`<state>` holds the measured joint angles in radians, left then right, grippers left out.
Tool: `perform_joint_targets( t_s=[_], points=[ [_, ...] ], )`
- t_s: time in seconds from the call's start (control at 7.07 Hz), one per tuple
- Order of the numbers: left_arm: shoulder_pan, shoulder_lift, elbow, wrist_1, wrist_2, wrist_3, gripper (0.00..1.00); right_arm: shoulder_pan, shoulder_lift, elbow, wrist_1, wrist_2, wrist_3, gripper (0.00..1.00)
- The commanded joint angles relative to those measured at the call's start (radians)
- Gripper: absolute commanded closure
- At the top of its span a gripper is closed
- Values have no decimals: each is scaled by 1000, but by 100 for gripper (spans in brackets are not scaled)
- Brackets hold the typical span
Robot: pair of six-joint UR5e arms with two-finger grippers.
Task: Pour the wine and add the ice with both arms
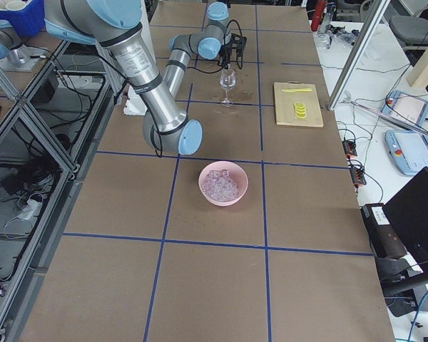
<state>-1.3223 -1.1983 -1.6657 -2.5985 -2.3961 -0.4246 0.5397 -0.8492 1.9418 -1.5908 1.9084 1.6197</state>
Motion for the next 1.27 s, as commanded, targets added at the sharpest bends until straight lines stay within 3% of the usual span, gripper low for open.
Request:
perform_joint_targets(
  t_s=[0.0, 0.14, 0.28, 0.57, 0.71, 0.85, 0.99, 1.13],
  points=[
    [0, 0, 1, 0, 0, -2, 0, -1, 1, -3, 0, 0, 0, 96],
    [0, 0, 3, 0, 0, -2, 0, -1, 4, -9, 0, 0, 0, 57],
    [0, 0, 4, 0, 0, -3, 0, -1, 4, -11, 0, 0, 0, 46],
    [-2, 2, 6, -2, 0, -2, 0, -1, 4, -11, 0, 0, 0, 45],
    [0, 2, 4, -2, 0, -2, 0, 0, 4, -4, 0, 1, -3, 39],
    [0, 2, 3, -2, 2, -2, 0, 53, -26, 35, -11, 20, -4, 16],
    [0, -6, -8, 5, 43, 0, 0, 95, -159, 134, -14, 44, -13, 0],
    [6, -7, -11, 6, 102, 13, 0, 161, -324, 222, -3, 79, -74, 0]
  ],
)
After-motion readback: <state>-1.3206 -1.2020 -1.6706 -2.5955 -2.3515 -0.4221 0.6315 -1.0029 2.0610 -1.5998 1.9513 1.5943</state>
